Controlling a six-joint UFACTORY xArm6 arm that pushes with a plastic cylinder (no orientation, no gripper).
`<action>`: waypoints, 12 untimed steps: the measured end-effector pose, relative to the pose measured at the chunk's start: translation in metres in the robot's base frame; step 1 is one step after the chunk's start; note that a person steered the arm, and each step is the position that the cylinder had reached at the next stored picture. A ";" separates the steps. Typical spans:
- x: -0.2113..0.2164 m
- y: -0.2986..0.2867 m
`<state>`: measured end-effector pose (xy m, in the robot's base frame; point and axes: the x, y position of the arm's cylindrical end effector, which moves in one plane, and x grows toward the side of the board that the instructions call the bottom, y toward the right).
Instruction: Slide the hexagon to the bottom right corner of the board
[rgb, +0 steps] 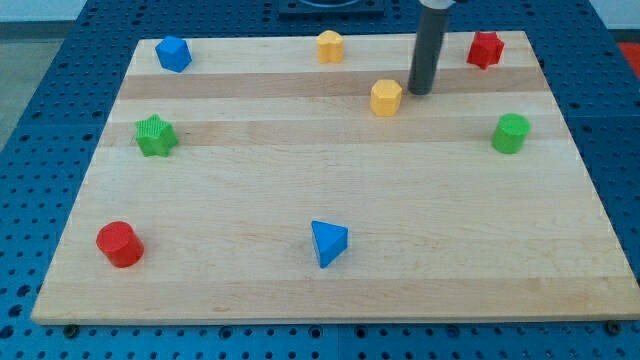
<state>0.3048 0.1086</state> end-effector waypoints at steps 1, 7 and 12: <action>-0.019 -0.023; 0.081 -0.048; 0.112 0.000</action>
<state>0.4172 0.1087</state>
